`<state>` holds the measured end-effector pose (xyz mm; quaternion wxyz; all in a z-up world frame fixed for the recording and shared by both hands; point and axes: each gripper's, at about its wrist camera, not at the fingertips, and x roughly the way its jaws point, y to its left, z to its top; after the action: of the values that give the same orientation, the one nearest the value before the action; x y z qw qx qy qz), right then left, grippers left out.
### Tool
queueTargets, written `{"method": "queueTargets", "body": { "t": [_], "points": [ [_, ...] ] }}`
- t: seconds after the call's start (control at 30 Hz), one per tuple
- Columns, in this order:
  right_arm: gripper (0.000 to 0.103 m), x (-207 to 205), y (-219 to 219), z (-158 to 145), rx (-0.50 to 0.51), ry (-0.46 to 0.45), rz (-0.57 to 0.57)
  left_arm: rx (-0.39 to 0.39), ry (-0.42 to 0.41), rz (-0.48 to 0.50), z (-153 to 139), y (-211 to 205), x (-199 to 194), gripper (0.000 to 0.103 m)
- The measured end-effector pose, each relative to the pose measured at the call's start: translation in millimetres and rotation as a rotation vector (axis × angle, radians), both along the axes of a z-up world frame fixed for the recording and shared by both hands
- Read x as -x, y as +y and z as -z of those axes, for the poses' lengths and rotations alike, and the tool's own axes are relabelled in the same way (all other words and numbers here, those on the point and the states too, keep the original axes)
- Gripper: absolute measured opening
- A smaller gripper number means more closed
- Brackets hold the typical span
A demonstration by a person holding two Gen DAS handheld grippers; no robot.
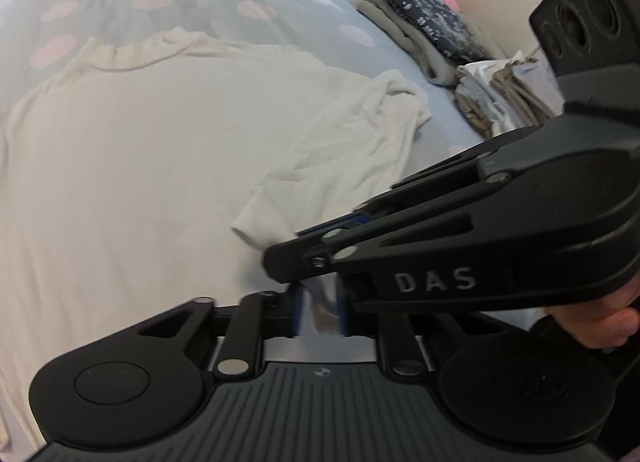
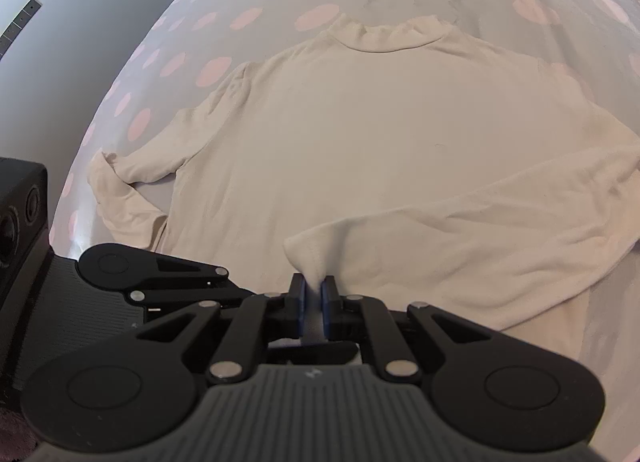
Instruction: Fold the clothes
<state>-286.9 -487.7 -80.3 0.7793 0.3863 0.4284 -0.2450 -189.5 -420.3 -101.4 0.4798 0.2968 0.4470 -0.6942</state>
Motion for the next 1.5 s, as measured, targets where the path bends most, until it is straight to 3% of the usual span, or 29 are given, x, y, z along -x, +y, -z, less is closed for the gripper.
{"method": "queueTargets", "body": {
  "t": [0.07,0.17,0.23,0.3,0.5,0.6,0.73,0.97,1.13,1.2,1.33,1.4,1.5],
  "points": [
    [0.011,9.2,-6.4,-5.3,0.021,-0.005,0.026,0.014,-0.005,-0.003,-1.5,0.6,-1.2,0.003],
    [0.020,27.6,-19.4,-16.9,0.066,-0.015,0.082,0.045,-0.002,-0.015,-7.8,0.7,-5.0,0.002],
    [0.031,39.8,-28.0,-24.7,0.096,-0.021,0.118,0.079,0.009,-0.042,-18.8,-1.8,-11.5,0.002],
    [0.033,52.0,-36.7,-32.5,0.126,-0.028,0.155,0.123,0.018,-0.079,-32.8,-5.3,-21.2,0.002],
    [0.034,116.4,-70.1,-22.0,0.312,0.207,0.366,0.211,0.020,-0.230,-65.2,-12.3,-63.4,0.002],
    [0.034,141.7,-80.7,-0.8,0.289,0.271,0.426,0.230,-0.003,-0.312,-72.4,-13.5,-82.8,0.002],
    [0.034,151.6,-85.8,24.6,0.234,0.273,0.445,0.229,-0.019,-0.422,-72.8,-14.2,-110.1,0.002],
    [0.035,134.5,-91.4,40.3,0.201,0.200,0.430,0.271,-0.011,-0.552,-84.3,-4.4,-149.3,0.002],
    [0.035,125.6,-98.9,50.4,0.177,0.231,0.466,0.184,-0.047,-0.515,-58.5,-13.1,-149.8,0.004],
    [0.035,123.6,-99.7,51.2,0.174,0.239,0.470,0.148,-0.084,-0.489,-42.6,-18.5,-146.9,0.017],
    [0.036,123.9,-99.6,53.6,0.190,0.267,0.454,0.084,-0.104,-0.460,-11.8,-33.6,-151.0,0.023],
    [0.036,127.4,-101.7,57.8,0.173,0.268,0.460,0.061,-0.094,-0.476,5.1,-38.2,-155.7,0.037],
    [0.036,132.5,-104.3,61.5,0.149,0.259,0.470,0.062,-0.098,-0.489,27.1,-45.8,-158.6,0.040]
  ]
}}
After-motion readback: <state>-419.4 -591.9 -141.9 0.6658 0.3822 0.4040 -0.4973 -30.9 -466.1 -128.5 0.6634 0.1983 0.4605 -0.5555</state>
